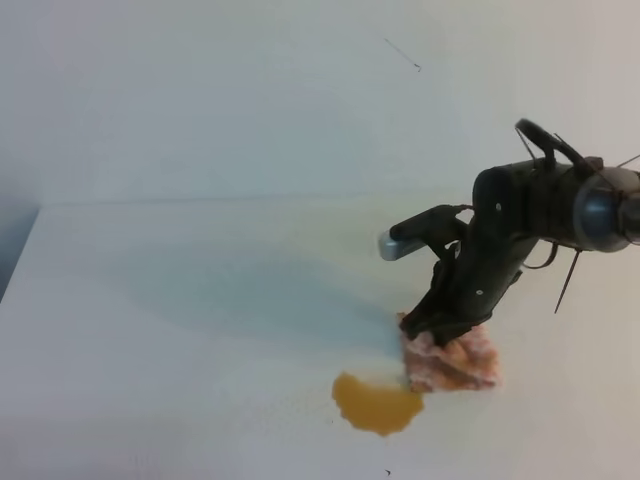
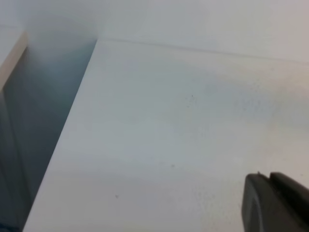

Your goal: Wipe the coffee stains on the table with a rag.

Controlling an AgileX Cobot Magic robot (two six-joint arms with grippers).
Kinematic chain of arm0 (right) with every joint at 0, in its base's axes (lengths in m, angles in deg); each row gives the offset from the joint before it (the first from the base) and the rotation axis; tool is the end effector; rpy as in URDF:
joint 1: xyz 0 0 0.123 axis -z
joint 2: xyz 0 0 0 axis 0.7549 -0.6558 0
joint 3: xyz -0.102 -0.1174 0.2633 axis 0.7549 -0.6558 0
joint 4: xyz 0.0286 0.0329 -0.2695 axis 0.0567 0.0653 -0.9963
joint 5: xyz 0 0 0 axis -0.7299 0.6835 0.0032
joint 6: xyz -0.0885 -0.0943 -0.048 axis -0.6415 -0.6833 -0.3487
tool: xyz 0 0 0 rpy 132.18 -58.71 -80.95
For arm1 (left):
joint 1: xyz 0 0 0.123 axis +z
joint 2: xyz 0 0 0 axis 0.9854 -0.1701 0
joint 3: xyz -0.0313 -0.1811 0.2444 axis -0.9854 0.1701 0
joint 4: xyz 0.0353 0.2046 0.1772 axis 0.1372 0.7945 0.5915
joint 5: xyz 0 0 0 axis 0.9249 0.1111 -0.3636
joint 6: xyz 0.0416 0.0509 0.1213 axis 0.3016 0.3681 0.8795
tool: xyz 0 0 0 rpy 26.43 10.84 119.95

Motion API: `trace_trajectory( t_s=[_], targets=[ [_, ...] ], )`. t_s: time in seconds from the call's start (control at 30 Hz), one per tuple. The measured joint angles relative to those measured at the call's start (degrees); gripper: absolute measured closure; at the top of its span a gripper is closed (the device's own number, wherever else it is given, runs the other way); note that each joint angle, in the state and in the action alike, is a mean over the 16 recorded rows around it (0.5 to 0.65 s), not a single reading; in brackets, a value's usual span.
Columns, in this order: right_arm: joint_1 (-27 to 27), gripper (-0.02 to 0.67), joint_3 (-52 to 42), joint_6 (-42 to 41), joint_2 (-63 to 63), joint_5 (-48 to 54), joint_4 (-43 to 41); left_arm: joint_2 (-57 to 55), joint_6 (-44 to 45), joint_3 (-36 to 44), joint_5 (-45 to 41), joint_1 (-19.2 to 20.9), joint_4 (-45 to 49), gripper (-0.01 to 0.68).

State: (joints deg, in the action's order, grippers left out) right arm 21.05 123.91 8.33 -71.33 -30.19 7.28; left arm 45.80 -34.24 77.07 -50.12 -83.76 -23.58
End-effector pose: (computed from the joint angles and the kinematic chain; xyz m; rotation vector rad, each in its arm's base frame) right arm 0.4097 0.2354 0.0922 -0.9430 2.7623 0.2229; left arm 0.1000 -0.0037 0.1724 -0.1827 1.8064 -0.2047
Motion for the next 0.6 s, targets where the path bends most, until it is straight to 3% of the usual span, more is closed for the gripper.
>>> trace_trajectory(
  t_s=[0.37, 0.6],
  targets=[
    [-8.4, 0.616, 0.9, -6.2, -1.3, -0.9, 14.1, 0.0, 0.0, 0.0, 0.0, 0.0, 0.0, 0.674],
    [-13.0, 0.617, 1.6, -6.6, -1.2, 1.5, 12.3, 0.0, 0.0, 0.0, 0.0, 0.0, 0.0, 0.674]
  ],
)
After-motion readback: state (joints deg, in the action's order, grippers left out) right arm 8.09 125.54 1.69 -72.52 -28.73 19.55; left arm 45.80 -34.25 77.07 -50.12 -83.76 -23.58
